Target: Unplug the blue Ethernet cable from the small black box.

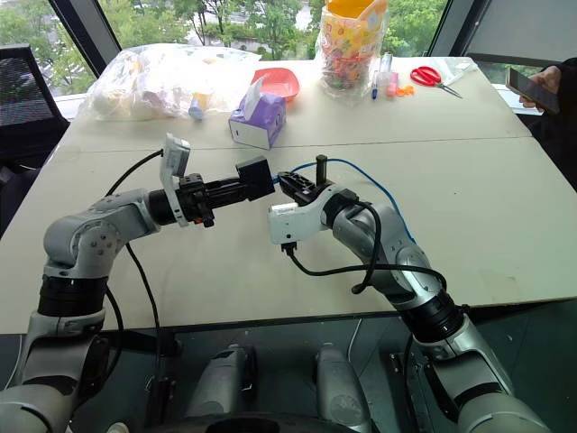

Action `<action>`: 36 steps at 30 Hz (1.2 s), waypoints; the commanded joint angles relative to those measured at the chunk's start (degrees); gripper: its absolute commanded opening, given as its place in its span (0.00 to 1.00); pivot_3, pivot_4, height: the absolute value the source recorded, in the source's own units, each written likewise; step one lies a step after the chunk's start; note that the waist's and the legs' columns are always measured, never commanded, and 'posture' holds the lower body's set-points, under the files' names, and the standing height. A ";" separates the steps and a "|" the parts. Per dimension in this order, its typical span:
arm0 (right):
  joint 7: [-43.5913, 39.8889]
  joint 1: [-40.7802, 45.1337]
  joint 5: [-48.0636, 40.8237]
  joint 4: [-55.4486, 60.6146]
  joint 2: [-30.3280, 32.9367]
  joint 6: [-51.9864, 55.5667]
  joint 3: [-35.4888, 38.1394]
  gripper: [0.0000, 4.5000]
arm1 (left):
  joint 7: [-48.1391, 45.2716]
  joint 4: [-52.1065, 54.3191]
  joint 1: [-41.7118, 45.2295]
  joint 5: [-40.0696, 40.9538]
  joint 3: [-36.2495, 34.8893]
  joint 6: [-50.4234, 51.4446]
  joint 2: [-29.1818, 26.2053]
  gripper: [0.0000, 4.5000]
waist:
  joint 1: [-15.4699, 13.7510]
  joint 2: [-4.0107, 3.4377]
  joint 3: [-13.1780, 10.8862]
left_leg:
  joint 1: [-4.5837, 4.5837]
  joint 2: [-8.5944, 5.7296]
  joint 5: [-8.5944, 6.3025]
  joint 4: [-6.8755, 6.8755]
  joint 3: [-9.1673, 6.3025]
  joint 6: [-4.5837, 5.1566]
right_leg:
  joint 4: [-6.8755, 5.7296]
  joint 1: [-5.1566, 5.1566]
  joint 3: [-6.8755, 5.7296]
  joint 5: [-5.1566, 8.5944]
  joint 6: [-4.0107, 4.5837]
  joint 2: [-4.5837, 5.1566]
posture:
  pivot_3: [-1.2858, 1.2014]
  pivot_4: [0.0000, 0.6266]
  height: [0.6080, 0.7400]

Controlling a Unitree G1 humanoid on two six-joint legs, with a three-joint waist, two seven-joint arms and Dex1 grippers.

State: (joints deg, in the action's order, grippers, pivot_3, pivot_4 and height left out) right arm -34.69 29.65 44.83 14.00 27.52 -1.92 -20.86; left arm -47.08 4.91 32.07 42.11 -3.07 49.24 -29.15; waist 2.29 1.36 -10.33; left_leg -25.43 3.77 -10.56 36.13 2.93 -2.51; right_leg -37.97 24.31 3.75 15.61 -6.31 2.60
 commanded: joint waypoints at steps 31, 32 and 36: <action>-33.54 18.70 -81.27 -9.70 0.83 59.11 18.26 0.97 | -29.86 -3.14 4.73 -1.11 0.28 -8.99 -13.35 0.11 | -0.02 0.07 -0.07 | -0.14 0.04 -0.03 -0.10 0.02 0.04 | 0.05 0.12 -0.02 0.04 0.06 0.02 | 0.52 0.24 0.96; -33.70 18.36 -81.26 -9.42 1.05 58.84 17.63 0.97 | -29.74 -3.11 4.76 -1.01 0.15 -8.89 -13.24 0.11 | -0.02 0.07 -0.07 | -0.14 0.04 -0.03 -0.09 0.02 0.04 | 0.05 0.12 -0.03 0.04 0.06 0.02 | 0.52 0.24 0.96; -33.78 17.50 -81.43 -8.48 1.56 58.40 15.77 0.80 | -29.72 -3.02 4.53 -0.82 -0.38 -8.67 -13.26 0.11 | 0.11 0.07 -0.07 | -0.13 0.04 -0.03 -0.09 0.01 0.04 | 0.05 0.12 -0.03 0.04 0.07 0.01 | 0.52 0.24 0.96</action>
State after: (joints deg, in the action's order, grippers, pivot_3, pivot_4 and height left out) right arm -68.02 47.00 -35.14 2.77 28.48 57.04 -5.10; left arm -76.53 0.69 36.11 39.53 -1.22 40.71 -42.03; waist 2.40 1.43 -10.40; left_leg -25.56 3.81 -10.58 36.04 2.95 -2.47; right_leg -37.91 24.44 3.72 15.65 -6.24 2.61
